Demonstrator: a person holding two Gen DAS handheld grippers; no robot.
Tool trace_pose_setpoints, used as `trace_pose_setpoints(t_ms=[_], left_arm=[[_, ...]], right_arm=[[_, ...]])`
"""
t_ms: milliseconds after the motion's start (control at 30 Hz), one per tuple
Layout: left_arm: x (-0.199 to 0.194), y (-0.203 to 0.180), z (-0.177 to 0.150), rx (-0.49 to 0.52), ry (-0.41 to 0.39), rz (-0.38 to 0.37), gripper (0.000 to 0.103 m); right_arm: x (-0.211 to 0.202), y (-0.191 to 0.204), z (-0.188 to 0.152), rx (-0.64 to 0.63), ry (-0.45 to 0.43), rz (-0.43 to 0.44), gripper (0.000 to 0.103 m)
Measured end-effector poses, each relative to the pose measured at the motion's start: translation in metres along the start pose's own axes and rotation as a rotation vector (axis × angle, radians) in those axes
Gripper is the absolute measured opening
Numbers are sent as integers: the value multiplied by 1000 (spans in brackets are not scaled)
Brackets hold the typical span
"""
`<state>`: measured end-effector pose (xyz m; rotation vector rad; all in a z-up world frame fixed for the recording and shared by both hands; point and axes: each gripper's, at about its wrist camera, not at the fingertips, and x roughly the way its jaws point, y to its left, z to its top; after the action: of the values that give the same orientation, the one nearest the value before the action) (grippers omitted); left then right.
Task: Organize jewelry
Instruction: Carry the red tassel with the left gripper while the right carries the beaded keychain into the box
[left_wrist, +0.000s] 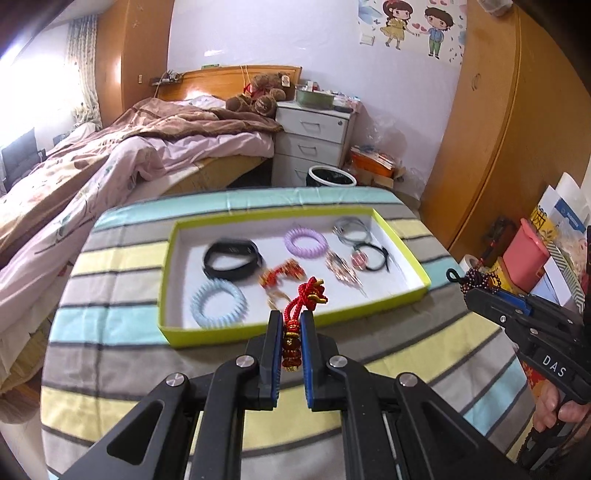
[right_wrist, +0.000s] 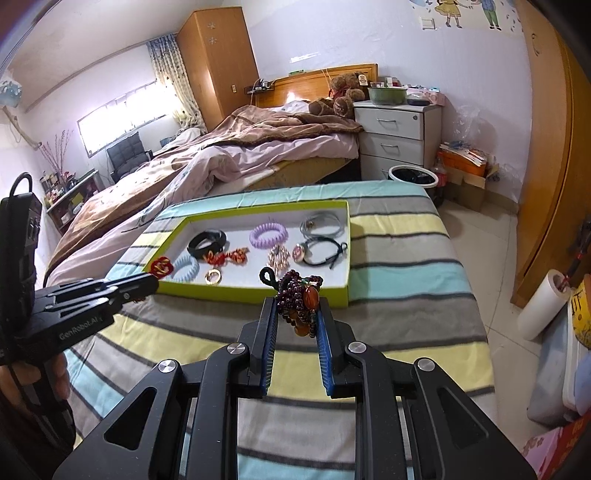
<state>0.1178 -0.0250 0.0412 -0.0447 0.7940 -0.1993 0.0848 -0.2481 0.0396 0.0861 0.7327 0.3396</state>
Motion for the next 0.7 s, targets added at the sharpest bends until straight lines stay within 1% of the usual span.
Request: trace_pose_setpoints(t_ms=[133, 267, 433, 600, 700], left_arm=[[4, 15, 11, -18, -3, 5, 9], [12, 27, 21, -22, -2, 19, 9], [24, 40, 28, -44, 13, 9, 9], [37, 41, 33, -38, 25, -8, 9], [49, 40, 35, -41, 49, -23, 9]], right_arm=[[9, 2, 12, -10, 0, -7, 21], [23, 2, 22, -23, 17, -14, 21], [40, 0, 30, -27, 37, -21, 21], [56, -1, 39, -38, 60, -23, 21], [69, -2, 42, -39, 89, -18, 21]])
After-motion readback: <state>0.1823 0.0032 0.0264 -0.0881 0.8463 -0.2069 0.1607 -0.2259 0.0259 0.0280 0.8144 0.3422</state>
